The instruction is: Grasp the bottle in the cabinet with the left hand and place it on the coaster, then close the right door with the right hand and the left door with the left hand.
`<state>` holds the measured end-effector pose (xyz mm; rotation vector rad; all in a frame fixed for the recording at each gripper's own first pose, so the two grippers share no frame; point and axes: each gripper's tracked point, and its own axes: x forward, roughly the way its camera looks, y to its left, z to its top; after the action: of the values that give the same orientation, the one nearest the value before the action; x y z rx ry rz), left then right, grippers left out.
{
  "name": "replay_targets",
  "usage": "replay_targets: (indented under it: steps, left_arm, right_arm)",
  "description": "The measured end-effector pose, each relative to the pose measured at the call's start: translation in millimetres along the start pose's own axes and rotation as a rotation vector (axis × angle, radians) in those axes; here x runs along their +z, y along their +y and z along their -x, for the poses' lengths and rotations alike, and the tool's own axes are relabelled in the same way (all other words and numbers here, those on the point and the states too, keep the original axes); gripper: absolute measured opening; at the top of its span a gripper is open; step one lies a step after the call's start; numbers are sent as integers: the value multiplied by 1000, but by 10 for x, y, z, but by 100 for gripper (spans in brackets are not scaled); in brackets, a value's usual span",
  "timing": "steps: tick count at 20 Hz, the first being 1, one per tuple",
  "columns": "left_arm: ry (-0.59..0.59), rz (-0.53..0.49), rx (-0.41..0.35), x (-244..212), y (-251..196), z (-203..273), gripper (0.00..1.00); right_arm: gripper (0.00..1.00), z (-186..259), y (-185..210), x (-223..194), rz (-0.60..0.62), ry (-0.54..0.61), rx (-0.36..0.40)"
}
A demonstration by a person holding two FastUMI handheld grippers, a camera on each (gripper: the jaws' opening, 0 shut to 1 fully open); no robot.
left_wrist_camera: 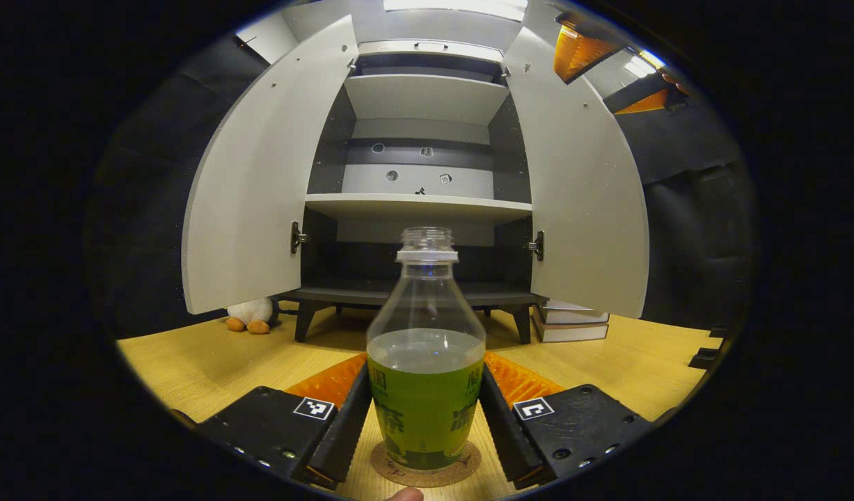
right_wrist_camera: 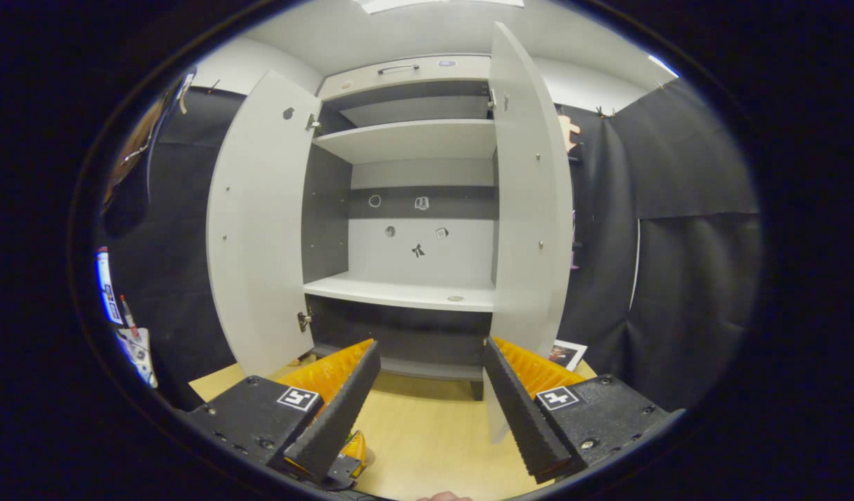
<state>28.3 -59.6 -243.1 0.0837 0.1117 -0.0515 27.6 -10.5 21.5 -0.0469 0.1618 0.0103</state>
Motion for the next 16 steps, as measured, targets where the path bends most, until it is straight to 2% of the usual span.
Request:
replay_targets:
  steps: [2,3,5,10,16]
  left_arm:
    - [-7,-10,-12,32,-18,32,83]
    - [-17,-15,-10,70,-5,51,90]
    - [-28,-4,-9,162,28,80,95]
    - [-47,58,-15,621,145,190,95]
    - [-65,35,-84,1356,164,279,95]
  right_arm:
    - [99,-5,-4,-25,-11,7,3]
    - [99,-5,-14,-25,-19,8,4]
    - [99,8,-28,-14,-27,2,4]
    - [99,87,-104,-17,-60,-27,-6]
    - [99,147,-268,-110,-81,-53,-41]
